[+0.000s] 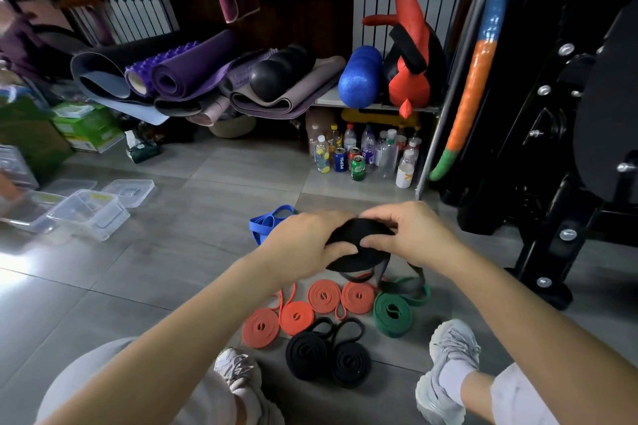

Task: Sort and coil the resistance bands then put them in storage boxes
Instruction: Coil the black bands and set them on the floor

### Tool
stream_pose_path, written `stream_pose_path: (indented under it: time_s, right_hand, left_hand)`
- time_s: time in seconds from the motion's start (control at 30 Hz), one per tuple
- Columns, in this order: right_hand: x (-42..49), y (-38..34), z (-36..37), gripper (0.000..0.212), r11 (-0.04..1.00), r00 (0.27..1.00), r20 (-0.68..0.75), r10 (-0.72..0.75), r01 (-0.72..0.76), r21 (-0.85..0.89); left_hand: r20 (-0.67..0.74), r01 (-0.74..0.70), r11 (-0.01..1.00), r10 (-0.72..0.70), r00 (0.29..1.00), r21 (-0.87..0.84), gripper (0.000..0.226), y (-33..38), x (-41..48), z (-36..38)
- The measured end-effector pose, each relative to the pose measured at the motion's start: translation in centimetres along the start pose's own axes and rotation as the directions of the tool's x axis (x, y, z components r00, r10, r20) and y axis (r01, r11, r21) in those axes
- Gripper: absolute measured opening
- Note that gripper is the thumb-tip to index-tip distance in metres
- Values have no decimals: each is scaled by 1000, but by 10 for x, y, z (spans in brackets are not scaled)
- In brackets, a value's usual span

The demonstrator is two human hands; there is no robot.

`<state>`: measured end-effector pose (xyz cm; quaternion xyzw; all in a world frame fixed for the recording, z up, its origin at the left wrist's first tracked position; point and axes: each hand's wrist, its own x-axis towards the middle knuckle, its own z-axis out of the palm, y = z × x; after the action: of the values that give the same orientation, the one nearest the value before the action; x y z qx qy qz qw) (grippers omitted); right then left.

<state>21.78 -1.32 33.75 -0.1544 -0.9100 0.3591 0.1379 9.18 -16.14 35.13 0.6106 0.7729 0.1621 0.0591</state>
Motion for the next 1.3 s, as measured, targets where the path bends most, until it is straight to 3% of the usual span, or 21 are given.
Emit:
stream_pose_path:
  time_s: [0.13, 0.27, 0.4, 0.57, 0.7, 0.8, 0.9, 0.97, 1.03, 1.07, 1.1, 1.17, 1.23, 1.3]
  right_hand:
    - [3, -7, -2, 30, 999, 1000, -4, 23, -23, -40]
    - [1, -6, 0, 30, 1000, 1000, 21, 16, -16, -14]
    - [-3, 3, -1, 37, 977, 999, 40, 35, -43, 210]
    - [-12, 25, -5, 45, 894, 990, -60, 129, -90, 439]
    - [-16, 28, 2, 47, 794, 979, -144, 146, -29, 607]
    - [-17, 26, 7, 47, 701, 967, -205, 152, 41, 712]
    - [-17, 23, 12, 54, 647, 971, -179, 160, 34, 762]
    - [-17, 21, 14, 58, 626, 970, -169, 172, 24, 779]
    - [-17, 20, 14, 54, 640, 967, -177, 184, 18, 768]
    - [-17, 20, 13, 52, 664, 967, -177, 181, 13, 748]
    - [-17, 20, 13, 51, 699, 969, -176, 173, 5, 716]
    - [-16, 20, 12, 49, 785, 975, -166, 144, -11, 620]
    - [-13, 18, 12, 51, 860, 988, -119, 103, -28, 509]
    - [-10, 14, 14, 51, 902, 997, -45, 56, -31, 430]
  left_hand:
    - [125, 132, 988, -121, 985, -84, 36, -1, 8, -14]
    - [90, 158, 979, -147, 985, -132, 34, 0, 7, -9]
    - [67, 211, 896, -201, 977, -390, 35, -6, 4, -1]
    - [59, 288, 616, -364, 930, -733, 35, -19, -6, 5]
    - [33, 205, 396, -401, 916, -895, 29, -21, -13, 9]
    - [25, 133, 222, -434, 901, -966, 30, -14, -15, 20]
    - [38, 41, -5, -471, 881, -999, 30, -6, -17, 28]
    - [64, 23, -95, -462, 885, -995, 35, -2, -18, 34]
    - [126, 78, -124, -445, 886, -989, 41, 0, -19, 38]
    - [152, 131, -77, -437, 886, -988, 42, 0, -20, 37]
    - [155, 195, 49, -432, 888, -980, 43, -1, -19, 35]
    - [91, 276, 434, -400, 912, -858, 55, -2, -16, 25]
    - [-4, 261, 759, -328, 945, -596, 80, -2, -13, 16]
    - [-32, 167, 948, -182, 983, -272, 91, 2, -10, 8]
